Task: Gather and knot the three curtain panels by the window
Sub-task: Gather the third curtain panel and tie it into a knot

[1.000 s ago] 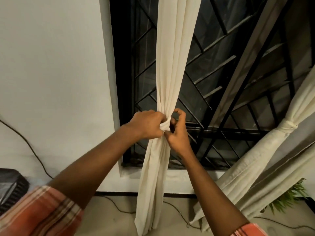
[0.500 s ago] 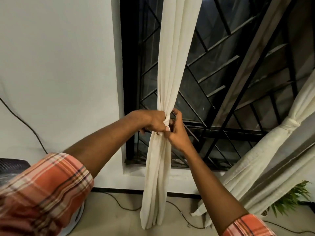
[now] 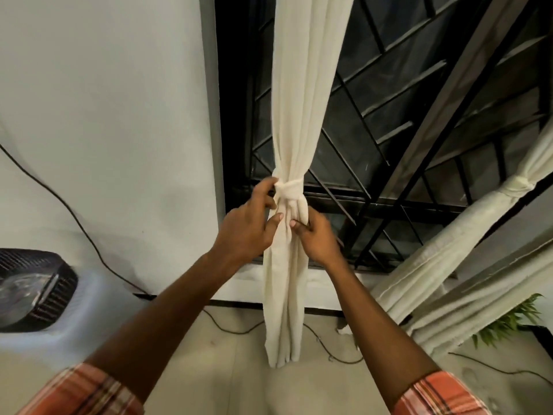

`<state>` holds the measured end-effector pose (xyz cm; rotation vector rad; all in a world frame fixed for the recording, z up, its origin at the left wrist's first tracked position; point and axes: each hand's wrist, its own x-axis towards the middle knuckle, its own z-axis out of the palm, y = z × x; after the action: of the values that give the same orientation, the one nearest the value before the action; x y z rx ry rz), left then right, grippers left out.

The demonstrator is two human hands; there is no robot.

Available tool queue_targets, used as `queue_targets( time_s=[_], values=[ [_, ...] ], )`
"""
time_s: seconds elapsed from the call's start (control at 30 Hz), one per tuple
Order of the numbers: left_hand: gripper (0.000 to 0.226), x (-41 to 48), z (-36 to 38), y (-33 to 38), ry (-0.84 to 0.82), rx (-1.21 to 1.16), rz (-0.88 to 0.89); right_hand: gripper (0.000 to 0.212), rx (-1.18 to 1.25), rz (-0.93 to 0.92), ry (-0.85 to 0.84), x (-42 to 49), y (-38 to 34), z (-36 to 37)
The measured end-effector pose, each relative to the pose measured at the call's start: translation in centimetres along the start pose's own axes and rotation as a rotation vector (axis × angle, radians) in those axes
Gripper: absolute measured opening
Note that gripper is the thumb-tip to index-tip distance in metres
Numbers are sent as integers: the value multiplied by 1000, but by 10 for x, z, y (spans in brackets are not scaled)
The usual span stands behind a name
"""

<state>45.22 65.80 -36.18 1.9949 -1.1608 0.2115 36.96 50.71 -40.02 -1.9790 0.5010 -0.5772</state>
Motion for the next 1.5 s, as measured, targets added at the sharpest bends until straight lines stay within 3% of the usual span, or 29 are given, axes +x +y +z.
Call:
queue_targets(
  time_s=[0.07,0.1,0.23,0.37,0.57,0.67,0.77,0.83,0.97,1.07,1.2,1.33,1.5],
  values=[
    [56,-16,9,-3,162,-219,-118,27,-27,36,67,-1,2,1],
    [52,-25,18,-7,167,-269,-185,30,-37,52,84,-2,4,1],
    [53,-55,65,-28,-131,-229,-370,47,-16,111,-55,-5,9,1],
    [66,-52,84,-29,-159,-262,-401,45,-5,131,-74,-7,6,-1],
    [52,-32,86,-27,-38,-189,-382,43,54,259,-46,-6,5,-6],
    [34,-29,82,-28,-35,-211,-371,44,-23,144,200,-11,11,-4],
    [16,-25,81,-33,-12,-191,-369,20,-110,39,549,-25,13,4],
    [9,-24,84,-38,3,-177,-356,7,-203,29,507,-30,20,11],
    [8,-24,89,-45,0,-177,-302,40,-321,177,205,-24,30,25],
    [9,-24,90,-44,-23,-199,-277,29,-389,155,123,-15,35,32],
    [17,-21,86,-53,3,-208,-287,16,-423,159,147,-7,46,28],
    [21,-14,73,-75,179,-131,-408,19,-351,225,353,-9,52,7],
    [16,-7,70,-79,217,-107,-434,17,-230,121,467,-16,54,1]
  ],
)
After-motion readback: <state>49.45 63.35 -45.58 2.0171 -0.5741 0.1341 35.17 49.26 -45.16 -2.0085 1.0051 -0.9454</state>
